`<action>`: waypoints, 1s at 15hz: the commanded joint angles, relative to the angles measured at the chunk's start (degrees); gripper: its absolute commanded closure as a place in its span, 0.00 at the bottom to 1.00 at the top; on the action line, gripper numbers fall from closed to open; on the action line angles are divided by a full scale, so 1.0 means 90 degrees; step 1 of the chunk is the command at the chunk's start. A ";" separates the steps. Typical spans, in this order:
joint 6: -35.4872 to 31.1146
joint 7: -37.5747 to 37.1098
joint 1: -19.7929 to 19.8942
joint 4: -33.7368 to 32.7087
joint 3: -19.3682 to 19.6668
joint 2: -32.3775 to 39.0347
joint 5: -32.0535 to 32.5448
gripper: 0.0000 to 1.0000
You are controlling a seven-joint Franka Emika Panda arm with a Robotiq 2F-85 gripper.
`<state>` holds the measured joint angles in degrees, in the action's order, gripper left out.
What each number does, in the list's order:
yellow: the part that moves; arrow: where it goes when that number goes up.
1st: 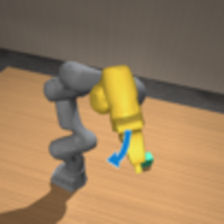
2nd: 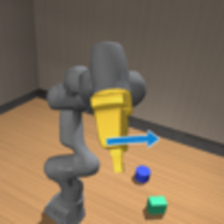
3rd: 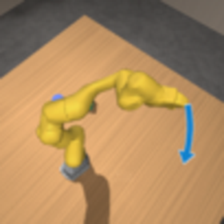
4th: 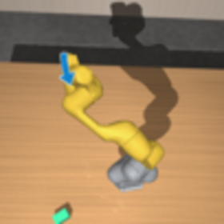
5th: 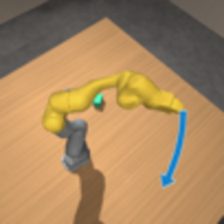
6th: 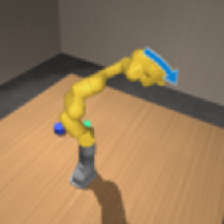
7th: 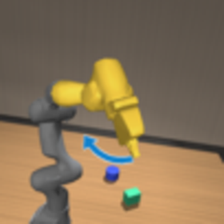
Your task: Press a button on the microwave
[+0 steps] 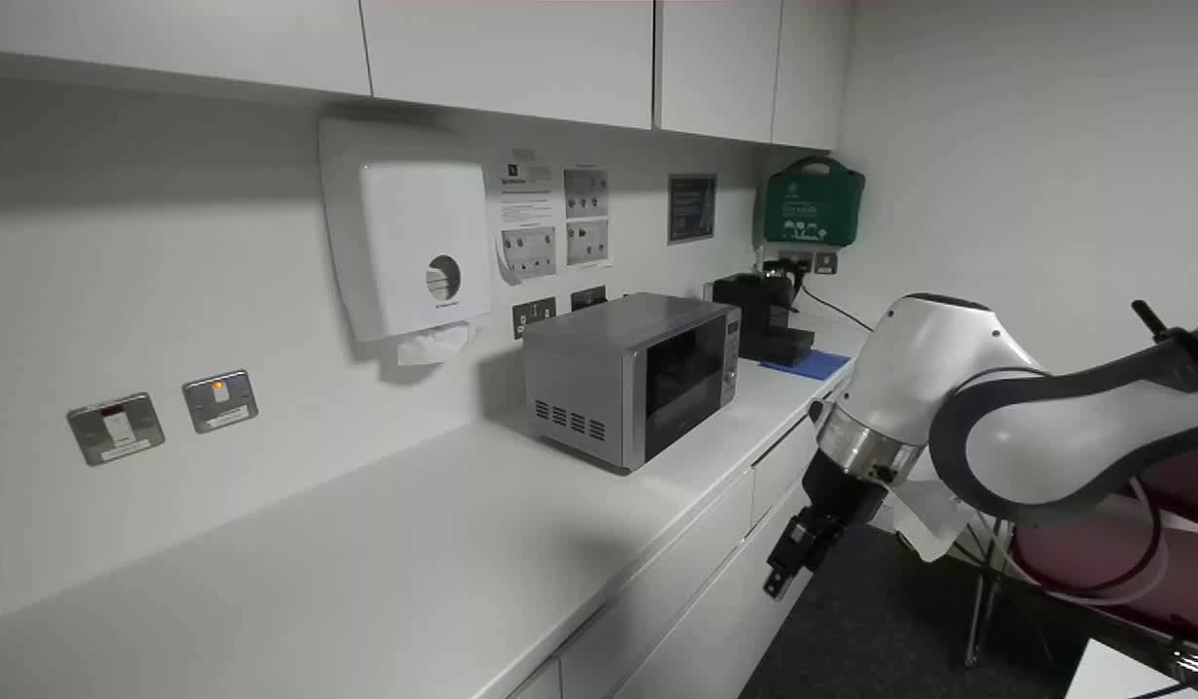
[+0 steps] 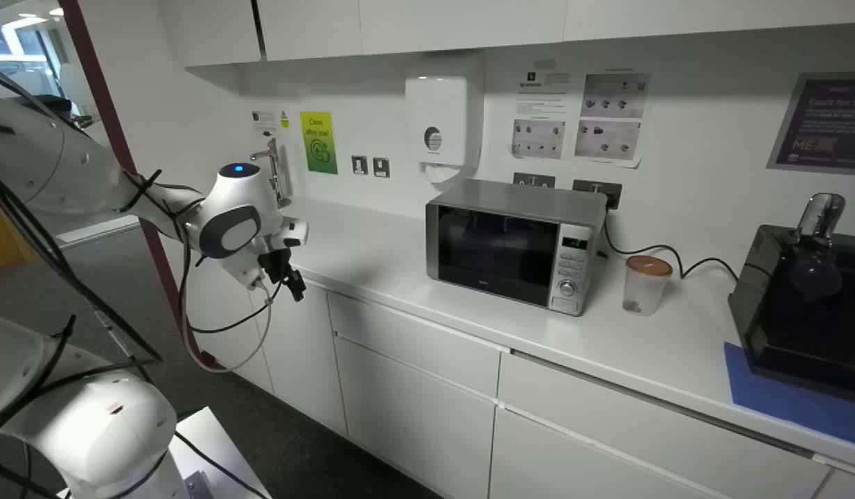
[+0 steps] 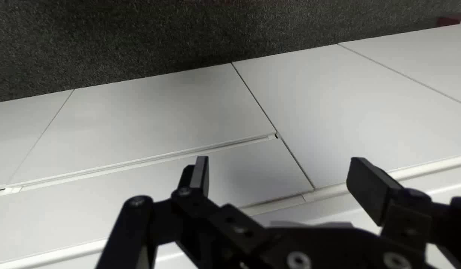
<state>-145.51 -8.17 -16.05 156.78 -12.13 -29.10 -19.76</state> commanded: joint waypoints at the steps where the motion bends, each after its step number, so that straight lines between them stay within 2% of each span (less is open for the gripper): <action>1: 0.0014 -0.0043 -0.0054 -0.0008 0.0060 -0.0002 0.0057 0.00; 8: 0.0014 -0.0043 -0.0054 -0.0008 0.0060 -0.0001 0.0057 0.00; 9: -0.0297 -0.0241 0.0071 0.0037 0.0047 -0.0029 0.0019 0.00; 15: -0.0924 -0.0604 0.0612 0.0071 0.0847 -0.0009 -0.0344 0.00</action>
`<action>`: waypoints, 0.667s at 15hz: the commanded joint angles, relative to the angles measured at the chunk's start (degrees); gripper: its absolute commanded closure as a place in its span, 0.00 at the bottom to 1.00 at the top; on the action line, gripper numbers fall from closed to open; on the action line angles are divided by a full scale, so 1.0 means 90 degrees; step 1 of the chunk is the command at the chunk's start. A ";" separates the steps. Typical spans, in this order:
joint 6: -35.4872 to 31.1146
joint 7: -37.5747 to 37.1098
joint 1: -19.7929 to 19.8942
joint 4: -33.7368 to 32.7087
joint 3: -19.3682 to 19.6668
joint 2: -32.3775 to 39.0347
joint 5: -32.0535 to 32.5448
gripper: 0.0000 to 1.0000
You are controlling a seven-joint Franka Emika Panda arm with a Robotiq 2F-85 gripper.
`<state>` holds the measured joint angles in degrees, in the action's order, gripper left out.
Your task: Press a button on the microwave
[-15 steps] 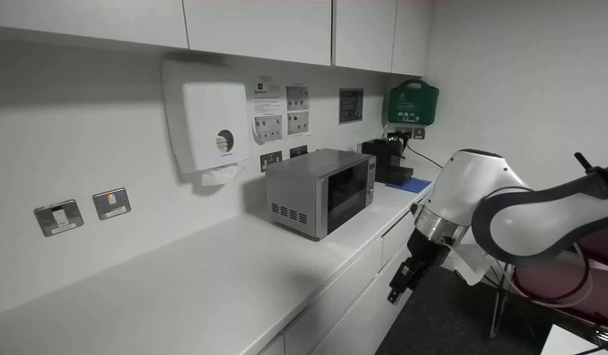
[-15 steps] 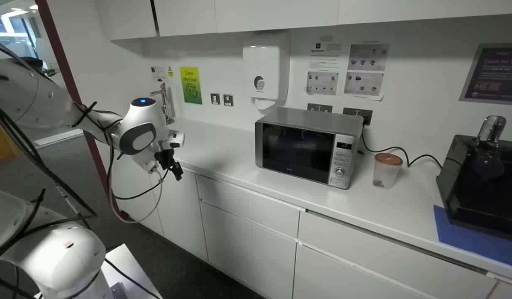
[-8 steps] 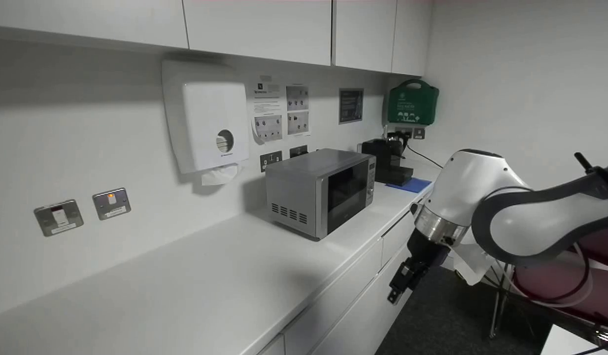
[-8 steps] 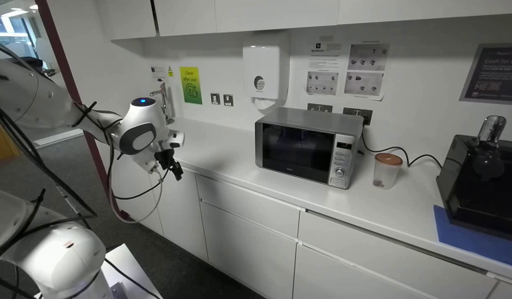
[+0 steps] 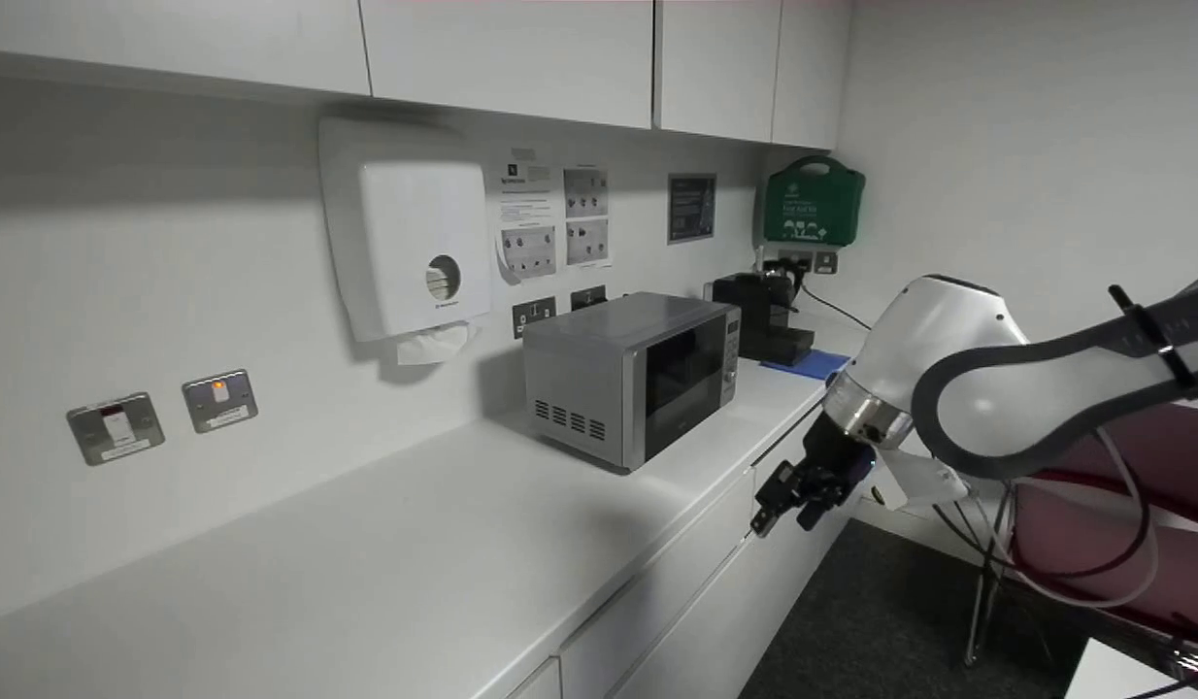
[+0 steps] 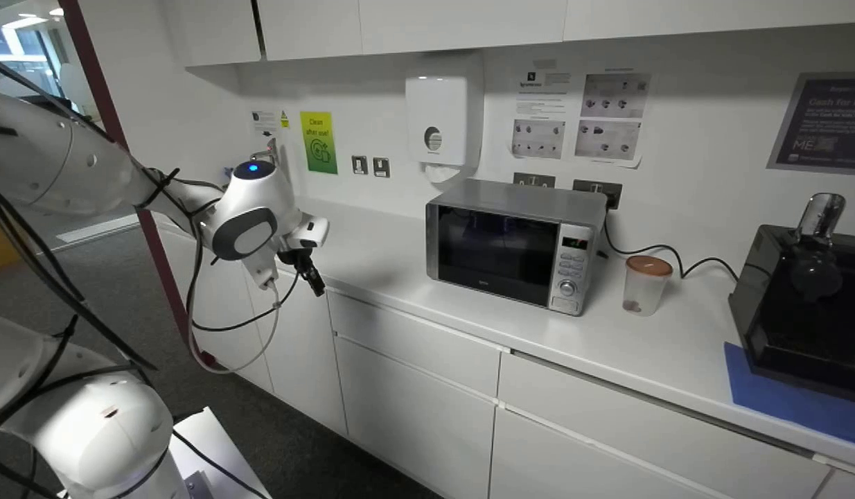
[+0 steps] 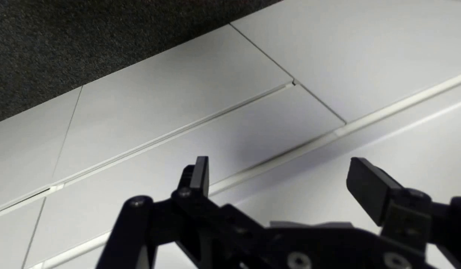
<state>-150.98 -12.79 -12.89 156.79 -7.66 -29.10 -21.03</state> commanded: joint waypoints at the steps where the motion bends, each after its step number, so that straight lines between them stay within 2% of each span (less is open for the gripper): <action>1: -0.0391 -0.0135 0.0374 0.0064 0.0468 0.0004 -0.0251 0.00; 10: -0.1091 -0.0438 0.0661 -0.0308 0.1411 0.0031 -0.1456 0.00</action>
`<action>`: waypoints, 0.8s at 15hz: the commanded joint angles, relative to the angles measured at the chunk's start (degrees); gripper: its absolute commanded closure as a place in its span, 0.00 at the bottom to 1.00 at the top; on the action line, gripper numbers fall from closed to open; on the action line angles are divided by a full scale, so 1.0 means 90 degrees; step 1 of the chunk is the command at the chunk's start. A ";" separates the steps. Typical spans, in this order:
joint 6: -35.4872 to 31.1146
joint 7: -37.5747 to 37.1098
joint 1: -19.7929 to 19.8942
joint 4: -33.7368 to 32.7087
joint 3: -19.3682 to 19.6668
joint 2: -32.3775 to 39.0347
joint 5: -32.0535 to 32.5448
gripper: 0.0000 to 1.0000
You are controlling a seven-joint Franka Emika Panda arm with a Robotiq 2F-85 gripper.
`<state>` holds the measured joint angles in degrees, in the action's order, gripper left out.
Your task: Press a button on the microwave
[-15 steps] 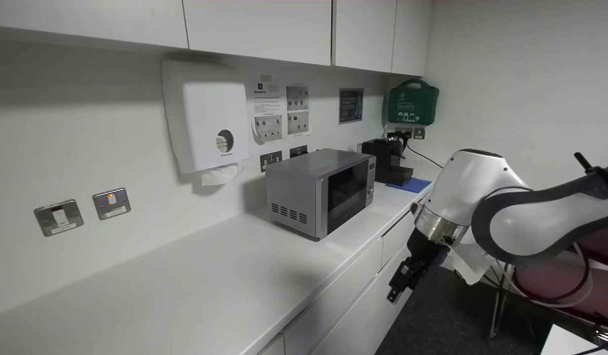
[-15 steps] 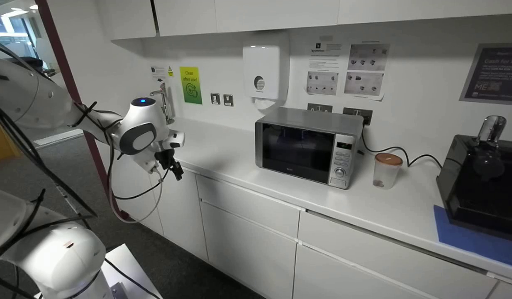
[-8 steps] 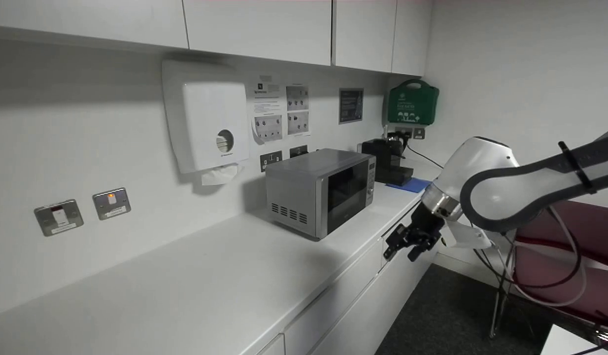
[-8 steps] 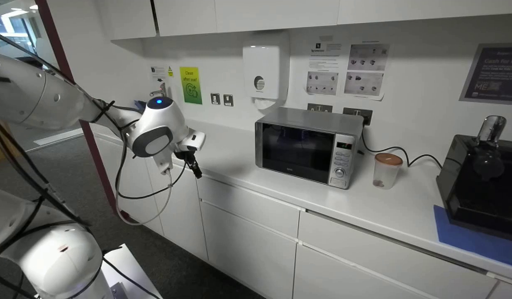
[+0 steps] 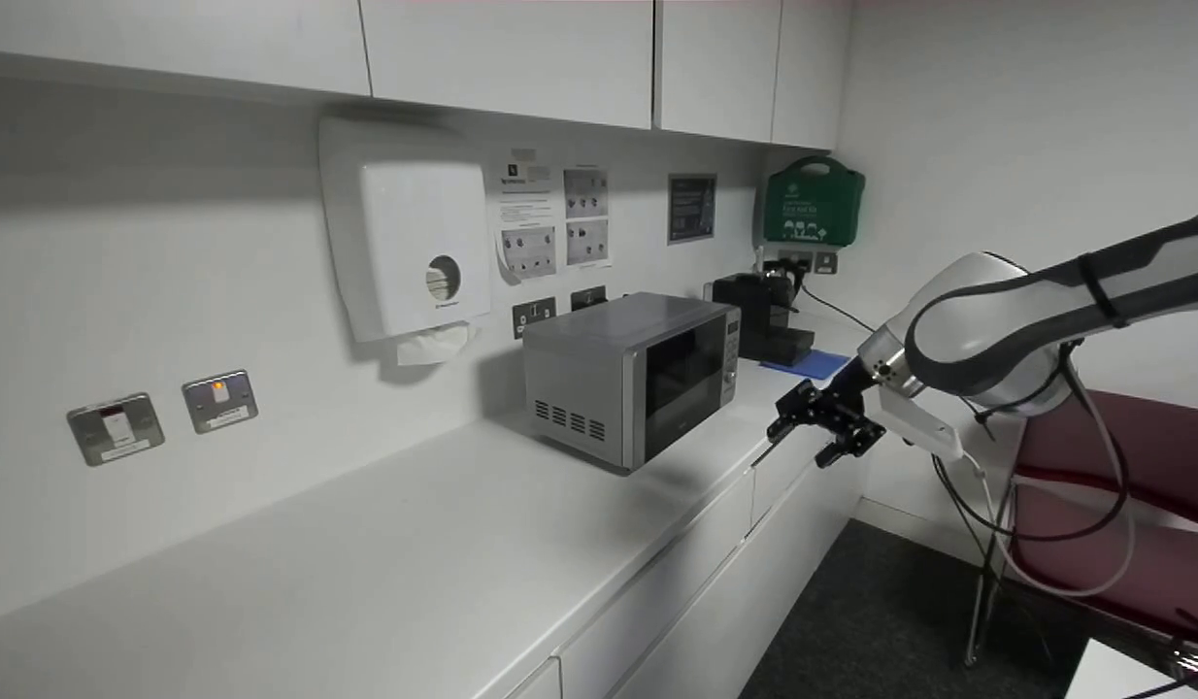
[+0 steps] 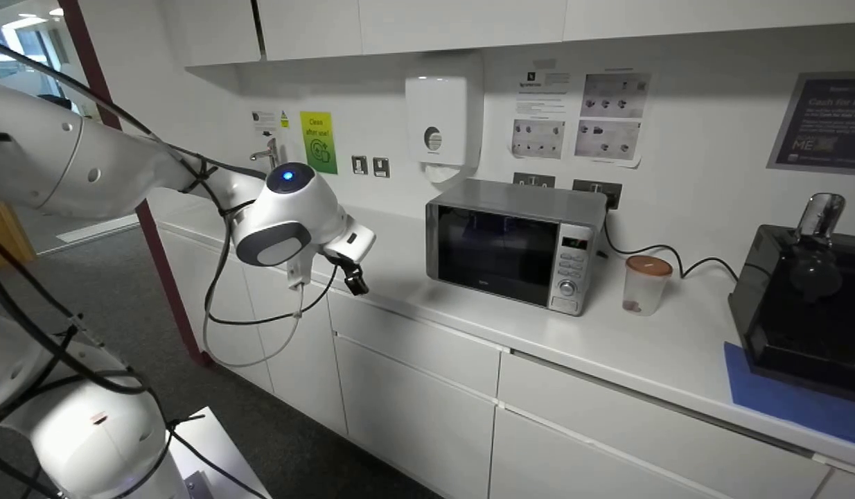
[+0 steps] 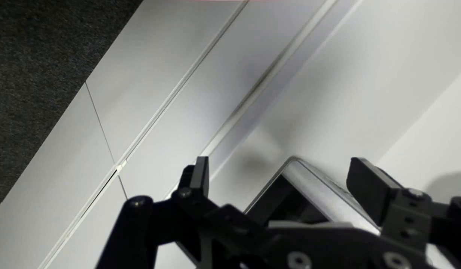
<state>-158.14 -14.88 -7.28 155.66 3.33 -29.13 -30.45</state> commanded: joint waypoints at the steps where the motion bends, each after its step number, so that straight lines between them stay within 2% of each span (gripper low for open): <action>1: -0.0054 -0.0037 0.0050 -0.0053 0.0051 -0.0002 -0.0155 0.00; 11: -0.0061 -0.0029 0.0038 -0.0042 0.0030 0.0004 -0.0175 0.00; 12: -0.0104 0.0000 -0.0009 -0.0075 0.0135 0.0016 -0.0308 0.00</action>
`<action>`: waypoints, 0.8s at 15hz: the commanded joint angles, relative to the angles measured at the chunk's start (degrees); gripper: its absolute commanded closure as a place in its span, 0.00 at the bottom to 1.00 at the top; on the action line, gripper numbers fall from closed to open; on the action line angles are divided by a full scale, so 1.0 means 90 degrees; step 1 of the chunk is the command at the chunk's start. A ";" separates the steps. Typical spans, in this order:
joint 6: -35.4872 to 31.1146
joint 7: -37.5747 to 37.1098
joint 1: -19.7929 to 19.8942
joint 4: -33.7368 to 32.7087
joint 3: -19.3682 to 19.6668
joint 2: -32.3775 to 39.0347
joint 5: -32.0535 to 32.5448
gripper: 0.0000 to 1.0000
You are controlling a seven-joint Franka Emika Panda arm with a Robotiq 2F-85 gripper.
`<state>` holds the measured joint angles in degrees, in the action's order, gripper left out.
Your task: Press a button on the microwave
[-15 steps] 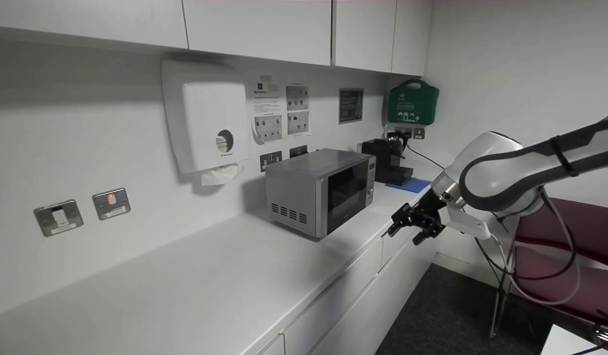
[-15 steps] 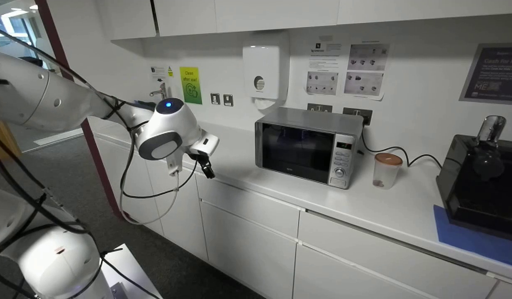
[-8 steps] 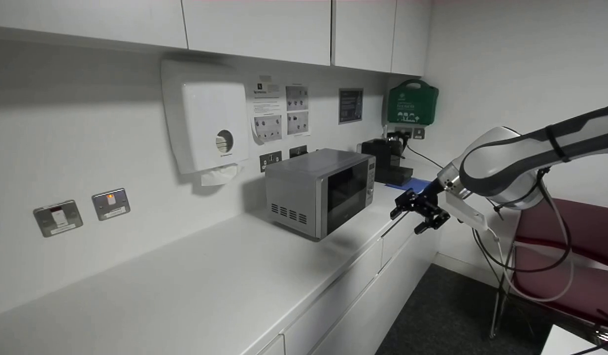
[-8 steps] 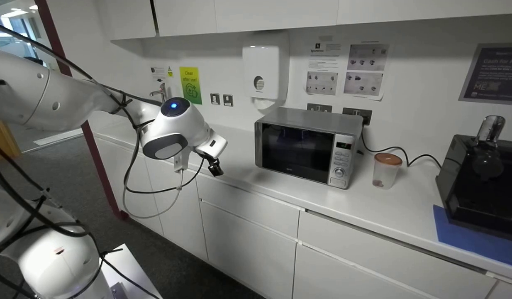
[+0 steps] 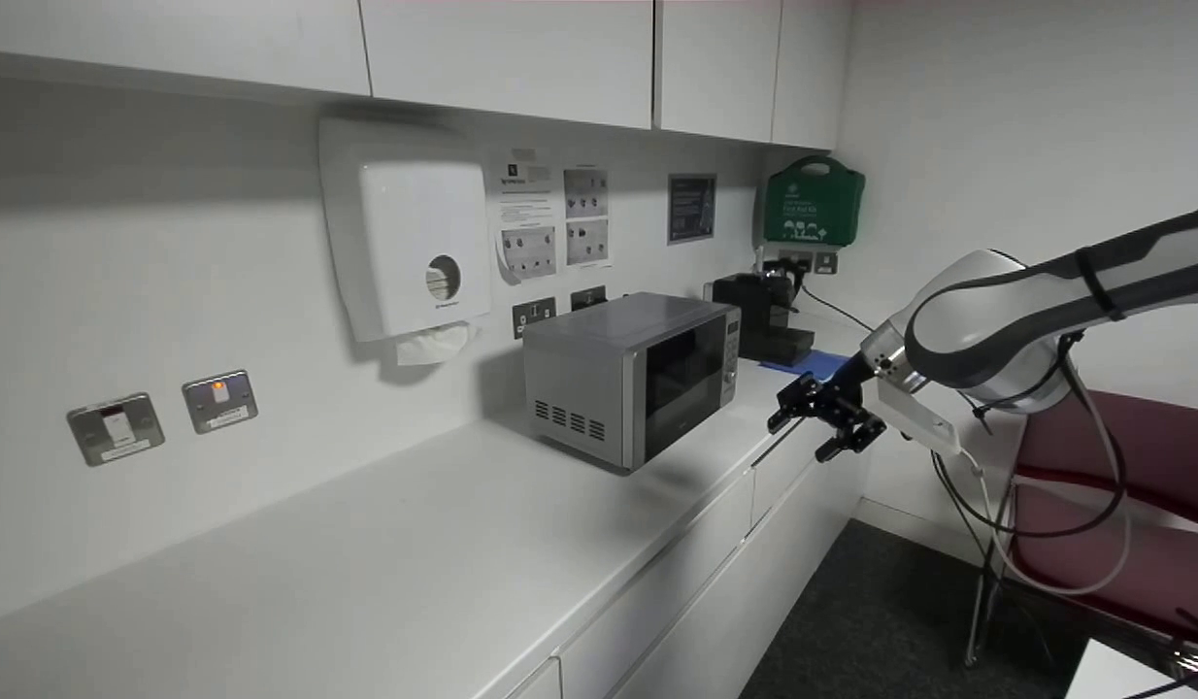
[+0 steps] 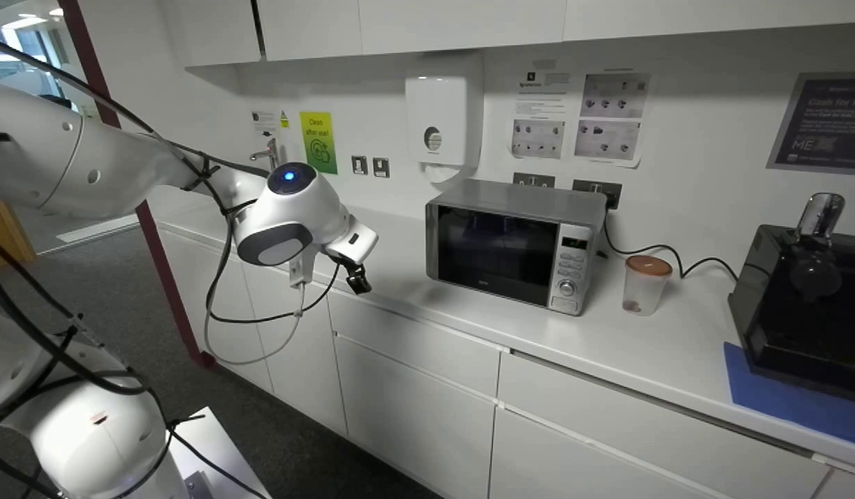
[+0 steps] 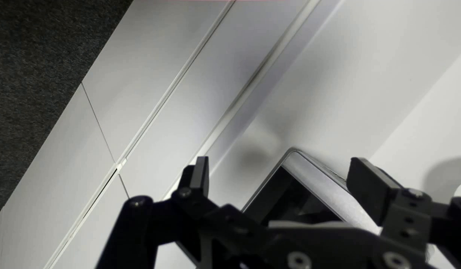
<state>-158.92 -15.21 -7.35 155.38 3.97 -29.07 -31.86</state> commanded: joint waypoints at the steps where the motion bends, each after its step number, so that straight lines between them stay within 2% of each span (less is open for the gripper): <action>1: -0.0217 0.0117 -0.0074 -0.0085 0.0244 0.0038 -0.0389 0.00; 4: -0.0764 0.0351 -0.0268 -0.0230 0.0888 0.0127 -0.1142 0.00; 8: -0.1387 0.0977 -0.0658 -0.0694 0.2119 0.0339 -0.2112 0.00; 12: -0.2266 0.1925 -0.1783 -0.1343 0.3558 0.0382 -0.3451 0.00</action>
<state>-173.76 -3.75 -15.23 148.48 27.94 -26.79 -54.61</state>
